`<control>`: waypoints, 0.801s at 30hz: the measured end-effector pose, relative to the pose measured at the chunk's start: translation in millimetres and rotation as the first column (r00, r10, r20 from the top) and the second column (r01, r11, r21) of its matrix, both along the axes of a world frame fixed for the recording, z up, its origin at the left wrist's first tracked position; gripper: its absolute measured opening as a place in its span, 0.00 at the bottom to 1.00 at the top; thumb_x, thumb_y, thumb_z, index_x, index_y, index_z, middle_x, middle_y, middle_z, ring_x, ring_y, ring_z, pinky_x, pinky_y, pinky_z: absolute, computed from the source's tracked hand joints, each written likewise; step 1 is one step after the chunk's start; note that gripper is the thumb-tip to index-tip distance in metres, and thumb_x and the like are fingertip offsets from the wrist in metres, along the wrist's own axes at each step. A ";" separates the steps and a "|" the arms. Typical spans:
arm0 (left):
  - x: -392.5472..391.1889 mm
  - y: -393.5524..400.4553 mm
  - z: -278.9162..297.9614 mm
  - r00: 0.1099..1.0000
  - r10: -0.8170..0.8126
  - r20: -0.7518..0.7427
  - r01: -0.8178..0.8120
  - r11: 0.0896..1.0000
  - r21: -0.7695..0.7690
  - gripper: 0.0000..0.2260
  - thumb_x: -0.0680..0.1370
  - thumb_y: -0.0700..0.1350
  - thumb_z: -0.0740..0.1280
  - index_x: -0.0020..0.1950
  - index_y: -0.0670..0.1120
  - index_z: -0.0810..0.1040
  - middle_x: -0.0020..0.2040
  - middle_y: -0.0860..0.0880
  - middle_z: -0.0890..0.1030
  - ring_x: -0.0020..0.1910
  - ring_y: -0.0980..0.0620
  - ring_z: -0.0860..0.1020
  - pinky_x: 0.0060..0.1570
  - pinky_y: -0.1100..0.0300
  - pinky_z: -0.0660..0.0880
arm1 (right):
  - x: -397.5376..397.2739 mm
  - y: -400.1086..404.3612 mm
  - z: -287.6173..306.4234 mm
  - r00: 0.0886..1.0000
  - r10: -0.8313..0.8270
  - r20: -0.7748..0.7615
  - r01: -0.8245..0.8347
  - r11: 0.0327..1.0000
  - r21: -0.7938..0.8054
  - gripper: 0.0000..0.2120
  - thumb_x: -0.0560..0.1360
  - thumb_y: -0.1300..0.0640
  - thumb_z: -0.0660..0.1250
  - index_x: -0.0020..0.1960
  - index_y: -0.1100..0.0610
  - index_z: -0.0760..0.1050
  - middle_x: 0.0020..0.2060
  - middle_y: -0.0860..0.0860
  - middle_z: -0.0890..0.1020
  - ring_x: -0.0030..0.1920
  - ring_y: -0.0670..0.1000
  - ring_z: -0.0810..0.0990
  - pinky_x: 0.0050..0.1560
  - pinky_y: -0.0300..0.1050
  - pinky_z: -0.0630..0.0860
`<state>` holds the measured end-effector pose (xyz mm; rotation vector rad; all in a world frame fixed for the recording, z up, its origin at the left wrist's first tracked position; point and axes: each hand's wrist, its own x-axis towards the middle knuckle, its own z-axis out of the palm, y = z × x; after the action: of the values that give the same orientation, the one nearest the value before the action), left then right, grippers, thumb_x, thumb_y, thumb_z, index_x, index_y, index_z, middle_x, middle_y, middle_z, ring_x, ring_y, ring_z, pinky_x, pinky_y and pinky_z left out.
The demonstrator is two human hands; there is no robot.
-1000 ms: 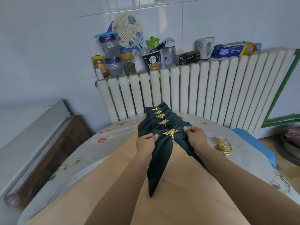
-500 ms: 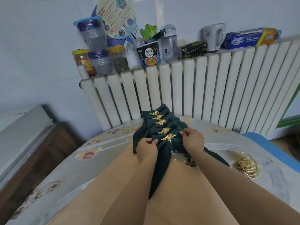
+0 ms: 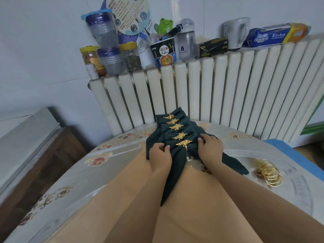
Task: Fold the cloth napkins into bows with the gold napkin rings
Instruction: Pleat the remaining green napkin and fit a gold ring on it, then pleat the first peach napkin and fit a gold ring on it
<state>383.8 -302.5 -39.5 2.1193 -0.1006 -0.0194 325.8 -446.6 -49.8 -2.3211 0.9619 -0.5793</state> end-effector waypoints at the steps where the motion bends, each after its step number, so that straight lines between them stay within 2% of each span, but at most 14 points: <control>1: -6.2 6.0 3.6 0.999 -0.009 0.038 0.008 1.000 0.018 0.12 0.79 0.47 0.64 0.61 0.45 0.75 0.56 0.48 0.77 0.54 0.51 0.74 0.56 0.59 0.70 | -8.1 7.3 4.2 1.000 -0.008 0.019 0.009 1.000 -0.018 0.18 0.81 0.51 0.55 0.68 0.54 0.69 0.65 0.55 0.74 0.65 0.58 0.68 0.64 0.52 0.63; 4: -18.3 14.3 13.5 0.983 -0.046 0.176 0.028 0.994 0.103 0.13 0.79 0.48 0.63 0.62 0.47 0.74 0.57 0.50 0.76 0.57 0.51 0.74 0.61 0.51 0.69 | -22.0 25.0 13.5 0.997 0.042 0.065 -0.037 0.996 -0.078 0.18 0.80 0.53 0.57 0.69 0.54 0.69 0.65 0.53 0.73 0.66 0.56 0.65 0.65 0.51 0.61; 10: -69.5 41.8 42.7 0.912 -0.185 0.367 0.123 0.975 0.184 0.11 0.78 0.46 0.64 0.60 0.49 0.76 0.57 0.52 0.77 0.58 0.53 0.73 0.58 0.58 0.63 | -65.6 67.5 36.9 0.964 0.220 0.152 -0.181 0.956 -0.232 0.16 0.77 0.58 0.61 0.64 0.54 0.74 0.60 0.51 0.77 0.63 0.56 0.69 0.60 0.51 0.62; 13: -99.8 64.8 52.1 0.888 -0.245 0.390 0.159 0.958 0.239 0.11 0.78 0.46 0.64 0.60 0.48 0.75 0.58 0.52 0.76 0.60 0.53 0.71 0.59 0.57 0.62 | -93.4 87.8 47.8 0.939 0.284 0.192 -0.221 0.930 -0.295 0.15 0.76 0.59 0.64 0.62 0.54 0.76 0.58 0.51 0.78 0.61 0.57 0.71 0.59 0.53 0.64; 18: -159.1 114.1 63.6 0.882 -0.288 0.373 0.184 0.939 0.290 0.12 0.78 0.46 0.63 0.61 0.49 0.75 0.61 0.52 0.75 0.64 0.52 0.70 0.62 0.55 0.60 | -156.8 128.6 66.4 0.904 0.392 0.171 -0.306 0.872 -0.381 0.15 0.75 0.57 0.63 0.61 0.53 0.76 0.56 0.51 0.79 0.58 0.56 0.73 0.56 0.52 0.66; 24: -230.8 170.1 62.3 0.880 -0.305 0.365 0.188 0.928 0.321 0.12 0.78 0.46 0.63 0.62 0.49 0.75 0.61 0.52 0.75 0.62 0.52 0.70 0.60 0.58 0.60 | -240.7 174.3 63.2 0.870 0.490 0.052 -0.435 0.813 -0.388 0.16 0.76 0.55 0.63 0.63 0.52 0.75 0.58 0.50 0.77 0.60 0.55 0.72 0.58 0.49 0.64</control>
<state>153.0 -132.5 22.8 2.3474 -0.6583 0.2765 85.1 -272.3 13.4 -2.6615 0.1935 -0.7569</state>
